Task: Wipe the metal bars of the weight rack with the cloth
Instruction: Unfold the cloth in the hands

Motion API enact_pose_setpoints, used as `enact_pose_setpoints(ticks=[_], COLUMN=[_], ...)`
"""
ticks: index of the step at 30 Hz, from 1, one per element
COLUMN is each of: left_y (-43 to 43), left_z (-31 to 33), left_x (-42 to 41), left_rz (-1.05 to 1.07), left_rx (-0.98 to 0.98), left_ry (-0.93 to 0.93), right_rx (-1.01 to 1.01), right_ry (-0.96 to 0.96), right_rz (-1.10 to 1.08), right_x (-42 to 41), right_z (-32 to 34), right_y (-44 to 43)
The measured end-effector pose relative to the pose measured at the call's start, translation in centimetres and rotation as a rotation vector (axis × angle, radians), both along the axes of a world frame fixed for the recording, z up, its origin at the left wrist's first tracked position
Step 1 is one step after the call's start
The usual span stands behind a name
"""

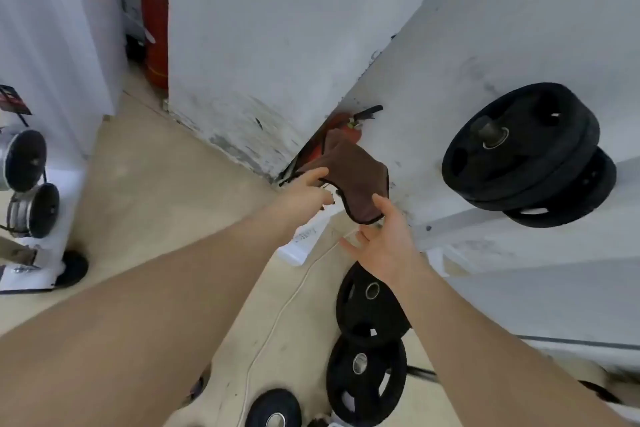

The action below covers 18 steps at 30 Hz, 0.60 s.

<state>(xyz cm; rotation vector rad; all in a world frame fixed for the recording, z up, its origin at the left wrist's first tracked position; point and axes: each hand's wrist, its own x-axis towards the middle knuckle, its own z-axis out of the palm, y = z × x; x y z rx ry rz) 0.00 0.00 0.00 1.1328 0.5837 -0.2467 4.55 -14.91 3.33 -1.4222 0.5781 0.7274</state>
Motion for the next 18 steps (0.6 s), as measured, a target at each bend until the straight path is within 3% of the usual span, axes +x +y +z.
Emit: enact_pose_setpoints(ticks=[7, 11, 13, 16, 18], left_y=[0.2, 0.7, 1.0, 1.0, 0.9], left_z=[-0.6, 0.9, 2.2, 5.0, 6.8], left_x=[4.1, 3.6, 2.9, 1.0, -0.7], left_rz=[0.123, 0.145, 0.104, 0.064, 0.037], left_rx=[-0.309, -0.250, -0.153, -0.062, -0.041], left_ry=[0.030, -0.037, -0.101, -0.218, -0.281], right_rx=[-0.059, -0.113, -0.304, -0.676, -0.710], right_ry=[0.021, -0.070, -0.221, -0.651, -0.822], right_rz=[-0.091, -0.022, 0.167, 0.580, 0.634], right_x=[2.9, 3.0, 2.7, 2.4, 1.4], right_z=[-0.6, 1.1, 1.3, 1.1, 1.7], right_y=[0.5, 1.2, 2.2, 3.7, 4.6])
